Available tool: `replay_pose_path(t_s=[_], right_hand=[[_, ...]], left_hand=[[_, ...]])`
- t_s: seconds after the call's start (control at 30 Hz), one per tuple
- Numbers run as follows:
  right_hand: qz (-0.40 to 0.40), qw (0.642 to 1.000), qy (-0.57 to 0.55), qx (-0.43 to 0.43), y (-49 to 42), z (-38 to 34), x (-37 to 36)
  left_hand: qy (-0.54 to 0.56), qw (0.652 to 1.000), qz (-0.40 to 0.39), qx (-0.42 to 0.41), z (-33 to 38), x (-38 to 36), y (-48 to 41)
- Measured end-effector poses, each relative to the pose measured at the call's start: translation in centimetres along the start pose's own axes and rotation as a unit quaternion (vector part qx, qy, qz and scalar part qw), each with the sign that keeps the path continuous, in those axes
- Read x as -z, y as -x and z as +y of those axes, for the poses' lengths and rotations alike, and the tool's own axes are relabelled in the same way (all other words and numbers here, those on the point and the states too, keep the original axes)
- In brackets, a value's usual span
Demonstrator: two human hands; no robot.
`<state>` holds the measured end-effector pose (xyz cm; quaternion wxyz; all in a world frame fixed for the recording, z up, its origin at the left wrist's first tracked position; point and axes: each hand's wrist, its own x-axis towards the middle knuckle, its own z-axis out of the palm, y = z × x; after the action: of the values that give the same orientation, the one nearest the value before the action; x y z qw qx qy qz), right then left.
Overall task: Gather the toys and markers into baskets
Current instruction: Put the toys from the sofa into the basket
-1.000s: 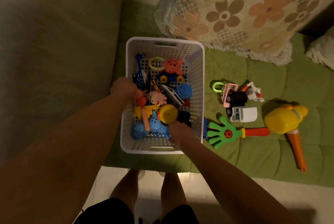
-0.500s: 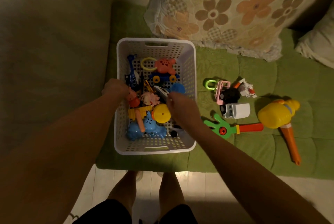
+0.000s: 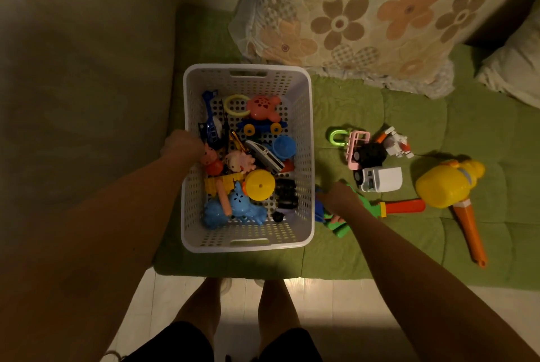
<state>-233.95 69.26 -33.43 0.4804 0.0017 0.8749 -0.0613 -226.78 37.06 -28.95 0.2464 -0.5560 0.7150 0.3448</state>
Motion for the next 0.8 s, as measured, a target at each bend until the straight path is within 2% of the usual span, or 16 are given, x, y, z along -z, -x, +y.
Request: replay_pose_path(t_s=[0.07, 0.2, 0.3, 0.43, 0.5, 0.57, 0.63, 0.7, 0.8], right_hand=[[-0.005, 1.0, 0.002, -0.009, 0.7, -0.5, -1.2], [0.045, 0.997, 0.024, -0.051, 0.7, -1.3, -2.8], [0.037, 0.998, 0.014, -0.057, 0.3, -1.4, -2.7], [0.021, 1.0, -0.009, -0.006, -0.3, -1.3, 0.0], [0.05, 0.999, -0.001, 0.02, -0.5, -1.3, 2.3], [0.113, 0.993, -0.014, 0.029, -0.1, -1.7, 5.0], [0.19, 0.979, -0.05, 0.05, 0.3, -2.5, 7.7], [0.245, 0.955, -0.135, 0.093, 1.1, -4.3, 10.3], [0.267, 0.903, -0.266, 0.206, 2.9, -8.0, 12.1]], left_hand=[[0.019, 1.0, -0.003, 0.001, -0.3, 0.0, -0.3], [0.023, 1.0, -0.003, -0.006, -0.1, -0.1, 0.0], [0.008, 1.0, 0.011, -0.011, 0.1, -0.2, 0.1], [0.001, 1.0, 0.016, -0.017, 0.1, -0.3, 0.2], [0.001, 0.999, 0.029, -0.022, 0.0, -0.2, 0.2], [0.005, 0.999, 0.033, -0.021, 0.0, -0.3, 0.2], [0.001, 1.0, 0.024, -0.015, 0.0, -0.3, 0.4], [-0.002, 1.0, 0.018, -0.013, 0.1, -0.2, 0.6], [0.003, 1.0, 0.013, -0.011, 0.1, -0.1, 0.8]])
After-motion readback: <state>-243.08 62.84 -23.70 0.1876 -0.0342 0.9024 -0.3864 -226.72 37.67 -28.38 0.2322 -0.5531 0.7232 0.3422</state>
